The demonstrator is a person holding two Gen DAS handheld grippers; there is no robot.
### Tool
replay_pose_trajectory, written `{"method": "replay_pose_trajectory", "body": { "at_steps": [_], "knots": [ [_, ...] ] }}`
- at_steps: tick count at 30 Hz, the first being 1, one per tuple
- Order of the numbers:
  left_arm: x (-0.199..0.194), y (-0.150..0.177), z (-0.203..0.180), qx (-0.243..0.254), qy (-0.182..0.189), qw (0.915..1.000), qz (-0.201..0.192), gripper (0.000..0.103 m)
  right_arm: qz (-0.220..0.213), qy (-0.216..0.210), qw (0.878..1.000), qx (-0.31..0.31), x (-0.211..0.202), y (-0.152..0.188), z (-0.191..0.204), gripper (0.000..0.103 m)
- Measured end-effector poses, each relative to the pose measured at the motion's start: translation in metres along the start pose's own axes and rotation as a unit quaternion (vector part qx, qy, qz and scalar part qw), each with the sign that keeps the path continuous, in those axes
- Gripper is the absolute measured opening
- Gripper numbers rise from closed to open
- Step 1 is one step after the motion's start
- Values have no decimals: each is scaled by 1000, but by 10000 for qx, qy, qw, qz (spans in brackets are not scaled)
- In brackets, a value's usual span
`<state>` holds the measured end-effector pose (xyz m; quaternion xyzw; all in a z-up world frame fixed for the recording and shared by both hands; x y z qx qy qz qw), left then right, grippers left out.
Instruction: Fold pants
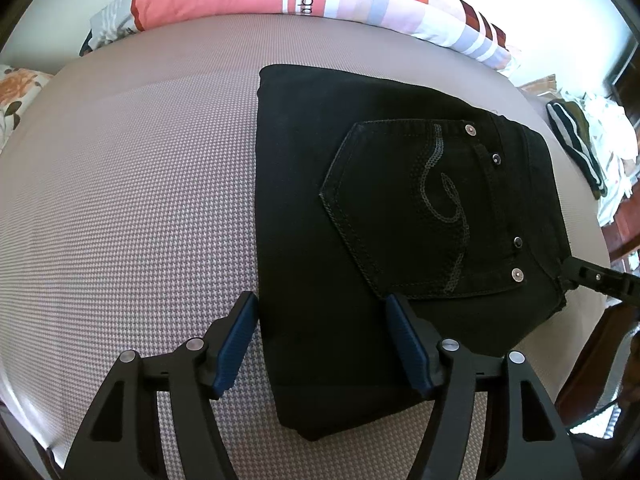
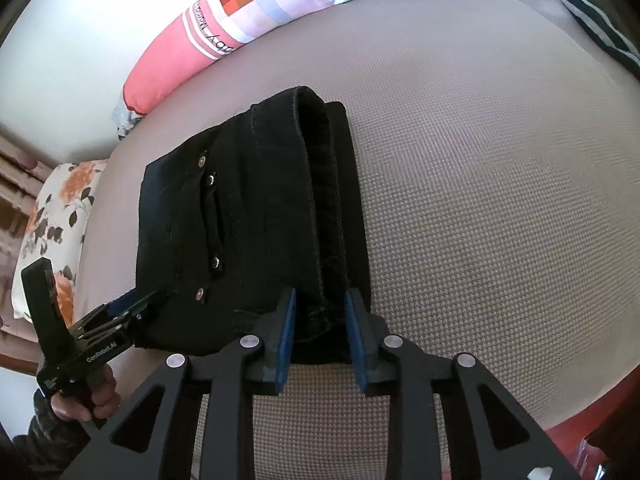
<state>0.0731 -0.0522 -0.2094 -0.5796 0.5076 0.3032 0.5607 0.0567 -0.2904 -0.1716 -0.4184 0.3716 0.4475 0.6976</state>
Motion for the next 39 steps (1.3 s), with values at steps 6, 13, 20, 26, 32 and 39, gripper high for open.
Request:
{"method": "replay_pose_trajectory", "body": {
  "at_steps": [6, 13, 20, 26, 32, 39],
  "knots": [
    [2, -2, 1, -18, -37, 10000, -16, 70, 25, 202, 9998, -25, -1, -3, -3, 37],
    [3, -3, -1, -12, -85, 10000, -41, 72, 21, 285, 9996, -29, -2, -9, -2, 47],
    [0, -8, 1, -59, 21, 10000, 6, 72, 1, 278, 9994, -190, 0, -22, 8, 48],
    [-13, -21, 11, -322, 480, 9982, -127, 72, 69, 260, 9989, -388, 10, -34, 16, 48],
    [-15, -35, 27, -709, 886, 9935, -72, 72, 221, 129, 9984, -513, 23, -46, 11, 50],
    [-3, -36, 27, -841, 1243, 9884, 236, 72, 289, -125, 9982, -515, 34, -48, 2, 62]
  ]
}}
Point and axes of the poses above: each gripper's, at about its wrist camera, not at the fingertips, and x roughly the way its jaws point, z to its left, y to its underside, the point moved 9 cm from there along x, roughly the way its jaws point, and after that the axes turned 5 degrees about z, right-handed, at the moved point
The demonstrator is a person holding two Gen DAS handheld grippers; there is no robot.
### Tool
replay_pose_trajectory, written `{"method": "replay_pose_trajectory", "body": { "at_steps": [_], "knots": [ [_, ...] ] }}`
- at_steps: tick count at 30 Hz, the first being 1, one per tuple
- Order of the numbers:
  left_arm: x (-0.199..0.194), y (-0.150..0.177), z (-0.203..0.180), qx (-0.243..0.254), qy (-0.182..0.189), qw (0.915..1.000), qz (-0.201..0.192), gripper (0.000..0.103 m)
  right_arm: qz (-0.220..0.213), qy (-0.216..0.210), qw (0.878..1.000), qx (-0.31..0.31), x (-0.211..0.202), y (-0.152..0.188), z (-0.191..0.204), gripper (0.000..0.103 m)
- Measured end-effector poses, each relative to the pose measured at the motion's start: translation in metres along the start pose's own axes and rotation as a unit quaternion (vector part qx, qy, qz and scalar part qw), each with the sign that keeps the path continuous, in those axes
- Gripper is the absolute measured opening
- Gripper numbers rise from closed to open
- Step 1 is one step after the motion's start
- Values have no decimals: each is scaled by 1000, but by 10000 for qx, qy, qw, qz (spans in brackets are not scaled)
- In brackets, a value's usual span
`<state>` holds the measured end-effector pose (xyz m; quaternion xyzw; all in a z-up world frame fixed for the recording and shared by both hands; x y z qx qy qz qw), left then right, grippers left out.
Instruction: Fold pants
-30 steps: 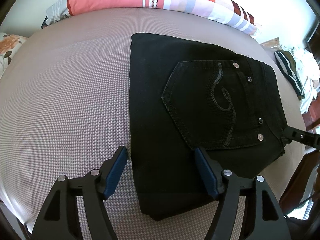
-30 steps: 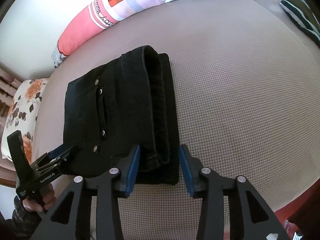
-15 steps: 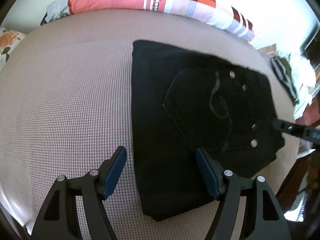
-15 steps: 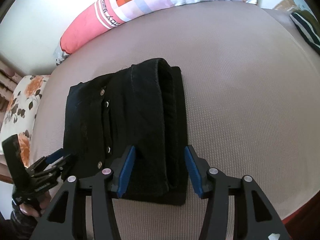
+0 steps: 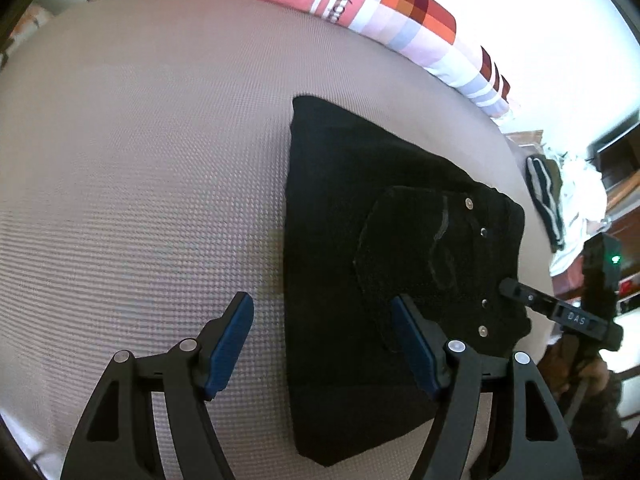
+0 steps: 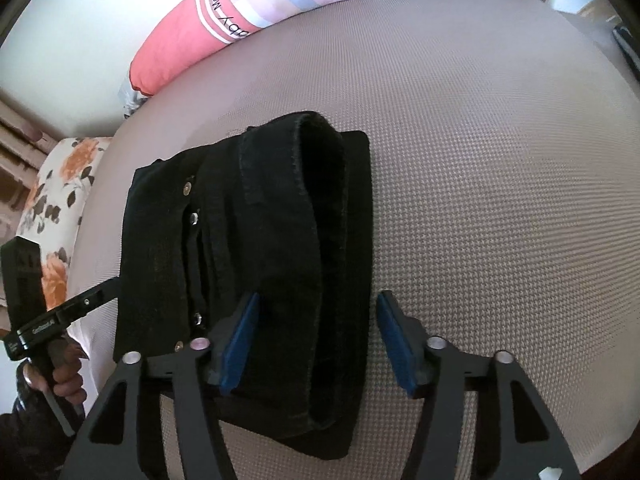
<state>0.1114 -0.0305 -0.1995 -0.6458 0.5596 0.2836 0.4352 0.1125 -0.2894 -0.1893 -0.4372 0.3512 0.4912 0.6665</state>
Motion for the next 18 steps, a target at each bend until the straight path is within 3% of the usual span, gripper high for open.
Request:
{"method": "replay_pose_trajectory", "body": {
  "at_steps": [6, 11, 14, 18],
  "knots": [
    [7, -1, -3, -118, 492, 9984, 261, 72, 95, -664, 9977, -12, 3, -3, -1, 62],
    [9, -9, -4, -286, 985, 9937, 461, 72, 346, -1769, 9834, 190, 5, -6, -9, 60],
    [10, -15, -3, -413, 1242, 9900, 532, 72, 437, -2172, 9746, 312, 7, -9, -17, 51],
    [11, -19, -4, -486, 1428, 9871, 542, 72, 533, -2484, 9667, 315, 10, -12, -18, 50]
  ]
}}
Point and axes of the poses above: each gripper's, at about its wrist camera, not at the fingertips, and x roughly the way its jaws point, z to its left, y to its underside, the point moved 9 cm from there along x, roughly the way its jaws point, and after that the axes turned 5 degrees about z, right-handed, at the moved point
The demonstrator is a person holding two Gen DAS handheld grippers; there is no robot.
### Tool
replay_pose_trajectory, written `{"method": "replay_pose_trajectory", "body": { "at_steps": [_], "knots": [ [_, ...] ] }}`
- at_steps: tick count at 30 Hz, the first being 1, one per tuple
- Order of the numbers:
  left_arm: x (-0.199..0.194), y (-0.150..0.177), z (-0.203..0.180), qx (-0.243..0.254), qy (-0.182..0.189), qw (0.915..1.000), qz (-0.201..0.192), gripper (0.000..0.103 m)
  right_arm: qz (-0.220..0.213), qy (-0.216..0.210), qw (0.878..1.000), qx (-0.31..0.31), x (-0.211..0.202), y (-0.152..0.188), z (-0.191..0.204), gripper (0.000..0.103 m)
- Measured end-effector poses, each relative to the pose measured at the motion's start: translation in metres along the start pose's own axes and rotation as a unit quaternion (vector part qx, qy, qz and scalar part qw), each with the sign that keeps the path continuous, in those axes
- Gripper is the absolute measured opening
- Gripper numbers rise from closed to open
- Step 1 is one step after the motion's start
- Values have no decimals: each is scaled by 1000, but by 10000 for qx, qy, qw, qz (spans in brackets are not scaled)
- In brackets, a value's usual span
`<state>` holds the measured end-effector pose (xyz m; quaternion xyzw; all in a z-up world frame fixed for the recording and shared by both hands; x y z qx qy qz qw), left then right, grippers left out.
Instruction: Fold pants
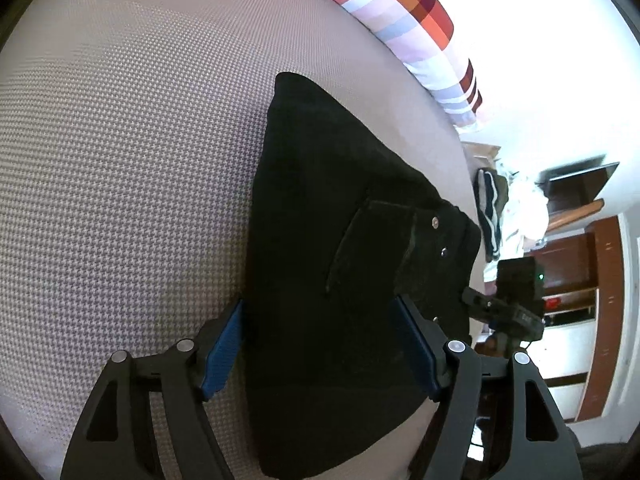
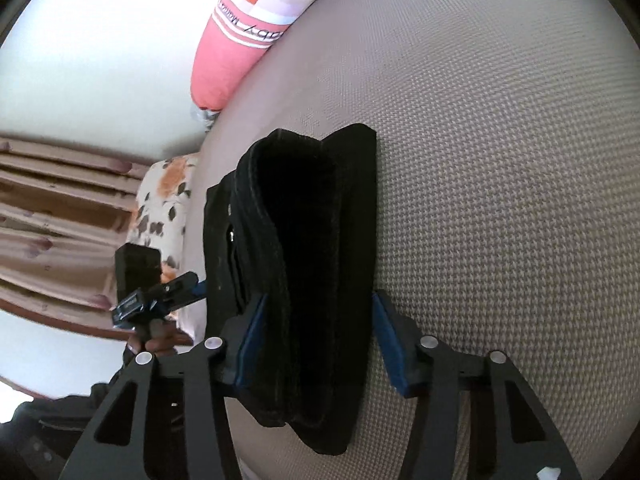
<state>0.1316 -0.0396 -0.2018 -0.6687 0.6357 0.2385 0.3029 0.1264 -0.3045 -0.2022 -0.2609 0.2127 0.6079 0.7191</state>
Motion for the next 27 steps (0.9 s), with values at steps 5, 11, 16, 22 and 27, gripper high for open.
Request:
{"method": "replay_pose_trajectory", "body": {
  "at_steps": [5, 11, 16, 22, 27],
  "knots": [
    [7, -5, -10, 232, 38, 9997, 19, 72, 129, -222, 9996, -154, 7, -7, 4, 50],
    [16, -11, -18, 285, 256, 9991, 165, 67, 272, -307, 9985, -363, 10, -8, 7, 48],
    [24, -19, -16, 267, 501, 9980, 282, 52, 213, -349, 9983, -422, 12, -9, 8, 38],
    [27, -29, -5, -30, 851, 9954, 433, 35, 216, -312, 9987, -340, 14, -9, 9, 34],
    [17, -20, -1, 75, 787, 9957, 477, 35, 328, -304, 9988, -193, 8, -5, 5, 36]
  ]
}}
Point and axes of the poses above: each gripper's, at about its wrist camera, not at the fingertips, and x roughly the way its jaws point, z to its left, y to its underside, the point moved 9 cm from there along x, roughly the way its jaws point, and after that the axes turned 5 degrees about z, right-handed, at the moved point
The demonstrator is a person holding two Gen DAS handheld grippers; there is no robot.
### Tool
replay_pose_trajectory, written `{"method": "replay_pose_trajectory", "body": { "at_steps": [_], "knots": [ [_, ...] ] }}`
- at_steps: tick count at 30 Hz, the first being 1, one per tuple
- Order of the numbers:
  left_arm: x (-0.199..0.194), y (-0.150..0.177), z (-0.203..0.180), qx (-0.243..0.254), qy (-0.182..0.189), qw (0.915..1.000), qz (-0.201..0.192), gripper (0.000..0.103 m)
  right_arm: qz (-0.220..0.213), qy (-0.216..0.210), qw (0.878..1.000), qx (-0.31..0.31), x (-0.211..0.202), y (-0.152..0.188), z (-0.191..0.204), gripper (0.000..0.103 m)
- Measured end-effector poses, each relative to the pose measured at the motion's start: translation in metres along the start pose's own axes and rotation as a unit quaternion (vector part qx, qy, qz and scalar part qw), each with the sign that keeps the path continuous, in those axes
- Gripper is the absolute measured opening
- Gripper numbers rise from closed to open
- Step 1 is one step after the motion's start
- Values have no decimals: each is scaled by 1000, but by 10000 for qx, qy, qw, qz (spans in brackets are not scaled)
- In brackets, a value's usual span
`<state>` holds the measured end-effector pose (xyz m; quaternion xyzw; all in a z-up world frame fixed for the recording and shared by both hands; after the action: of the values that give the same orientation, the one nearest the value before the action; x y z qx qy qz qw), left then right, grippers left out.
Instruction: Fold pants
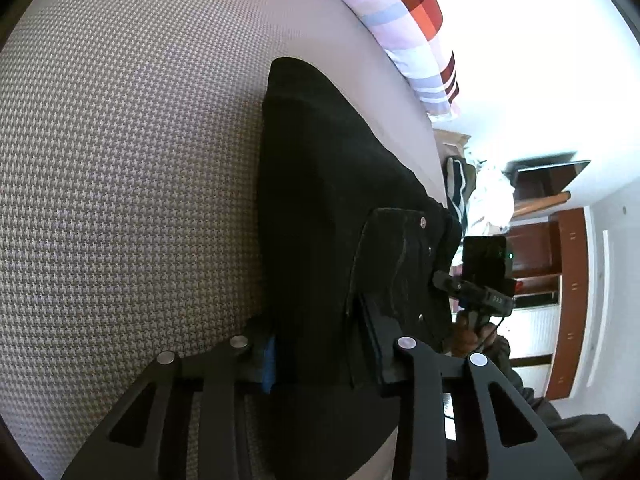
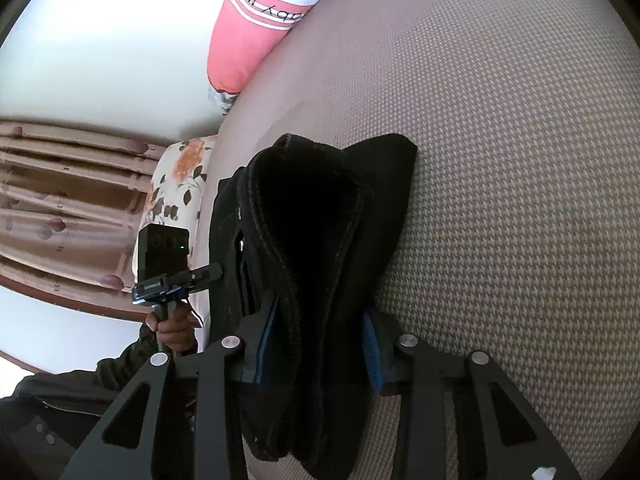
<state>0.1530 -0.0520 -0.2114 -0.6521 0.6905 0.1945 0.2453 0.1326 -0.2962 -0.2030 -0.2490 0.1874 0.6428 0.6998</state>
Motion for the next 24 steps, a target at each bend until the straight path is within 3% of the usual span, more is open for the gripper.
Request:
{"method": "replay_pose_trajectory", "body": {
  "at_steps": [6, 15, 24],
  "knots": [
    [1, -3, -1, 18, -44, 10000, -41, 35, -142, -11, 9999, 44, -1, 0, -2, 34],
    [2, 0, -17, 530, -1297, 9893, -411, 26, -766, 869, 9931, 201, -6, 1, 14, 24],
    [-8, 4, -35, 787, -1641, 9810, -668, 17, -1080, 1176, 9869, 214, -9, -3, 43, 21]
  ]
}}
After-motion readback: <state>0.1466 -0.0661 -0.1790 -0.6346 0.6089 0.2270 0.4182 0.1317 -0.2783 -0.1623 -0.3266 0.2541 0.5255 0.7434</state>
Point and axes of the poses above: each gripper's, at about its wrist camera, not at the fingertips, and x roughly the way its jaws point, z to its left, y to its underside, the point moved 9 cm from there along x, roughly the way its jaws point, and after that the axes turned 5 degrees about z, right-handed, at the moved point
